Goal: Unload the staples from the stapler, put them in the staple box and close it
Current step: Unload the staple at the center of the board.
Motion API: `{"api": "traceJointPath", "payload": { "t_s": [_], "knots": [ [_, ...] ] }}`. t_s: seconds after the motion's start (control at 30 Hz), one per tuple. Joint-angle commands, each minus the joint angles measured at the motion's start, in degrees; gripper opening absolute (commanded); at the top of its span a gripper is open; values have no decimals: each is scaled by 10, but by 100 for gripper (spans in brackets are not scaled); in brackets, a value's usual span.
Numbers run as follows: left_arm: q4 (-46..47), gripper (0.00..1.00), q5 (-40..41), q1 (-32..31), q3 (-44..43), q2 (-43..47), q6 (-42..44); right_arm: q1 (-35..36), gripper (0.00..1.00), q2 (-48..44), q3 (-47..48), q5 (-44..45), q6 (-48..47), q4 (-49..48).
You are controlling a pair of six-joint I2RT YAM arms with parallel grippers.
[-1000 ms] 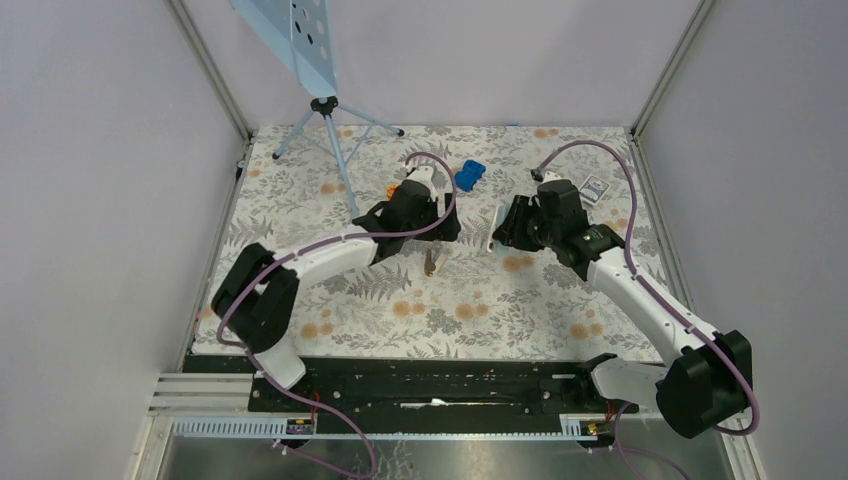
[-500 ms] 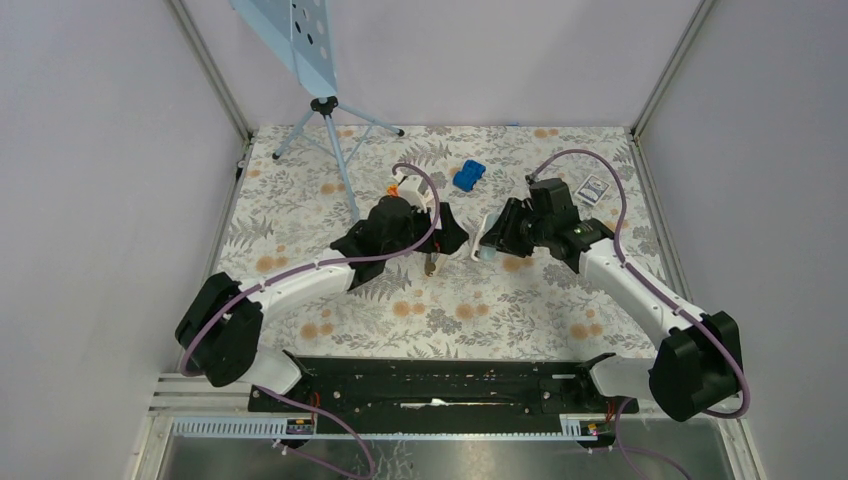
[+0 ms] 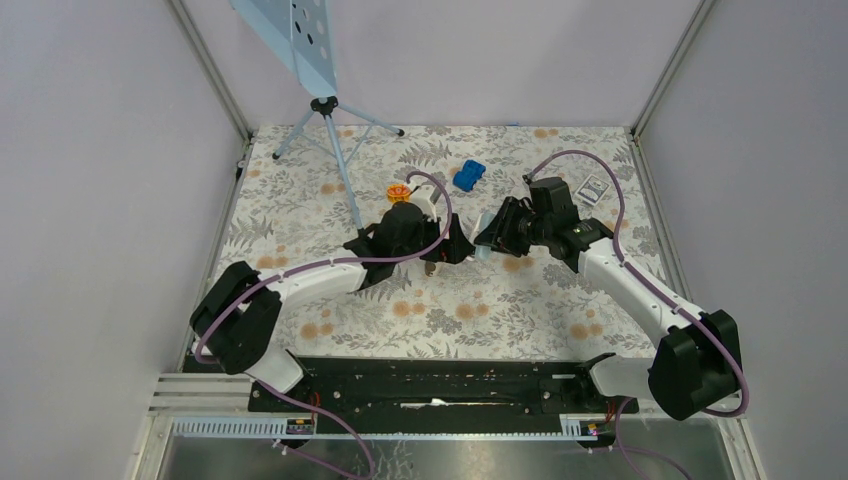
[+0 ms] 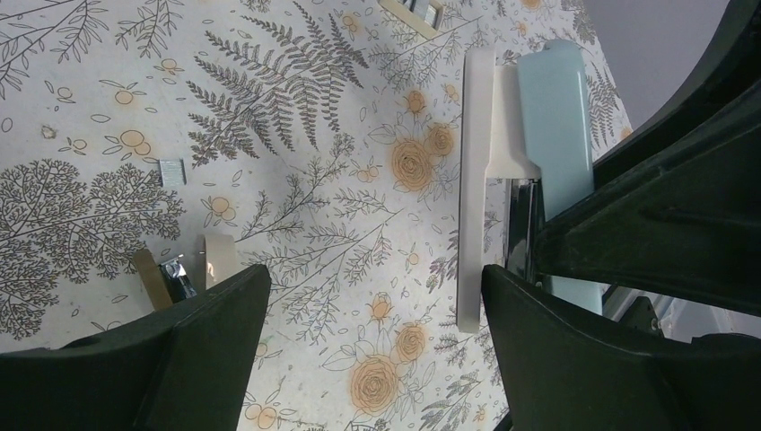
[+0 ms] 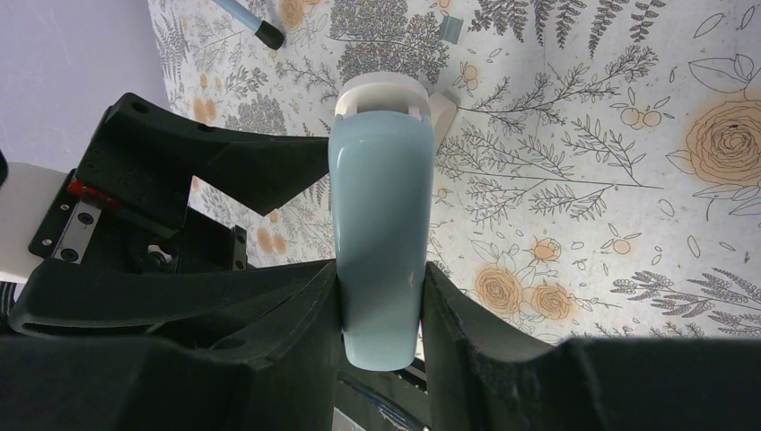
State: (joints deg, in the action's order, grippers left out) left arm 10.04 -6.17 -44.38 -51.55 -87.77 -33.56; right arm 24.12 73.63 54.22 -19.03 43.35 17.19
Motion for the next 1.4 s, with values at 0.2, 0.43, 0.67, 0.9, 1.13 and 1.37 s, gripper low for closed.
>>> {"api": "traceJointPath", "payload": {
  "t_s": [0.2, 0.43, 0.67, 0.9, 1.13, 1.37],
  "knots": [
    [-25, 87, 59, -4, -24, -25, 10, 3, 0, -19, 30, -29, -11, -15],
    [-66, 86, 116, -3, -74, -74, 35, 3, 0, -15, 29, -52, -28, 9],
    [-72, 86, 139, 5, -108, -111, 45, 3, 0, -24, 26, -56, -42, 37],
    [-72, 86, 143, 7, -125, -132, 50, 3, 0, -28, 30, -58, -50, 50],
    [-75, 86, 151, 10, -144, -140, 58, 3, 0, -30, 38, -66, -63, 77],
    [-76, 86, 148, 11, -170, -144, 70, 3, 0, -24, 39, -99, -79, 115]
  ]
}}
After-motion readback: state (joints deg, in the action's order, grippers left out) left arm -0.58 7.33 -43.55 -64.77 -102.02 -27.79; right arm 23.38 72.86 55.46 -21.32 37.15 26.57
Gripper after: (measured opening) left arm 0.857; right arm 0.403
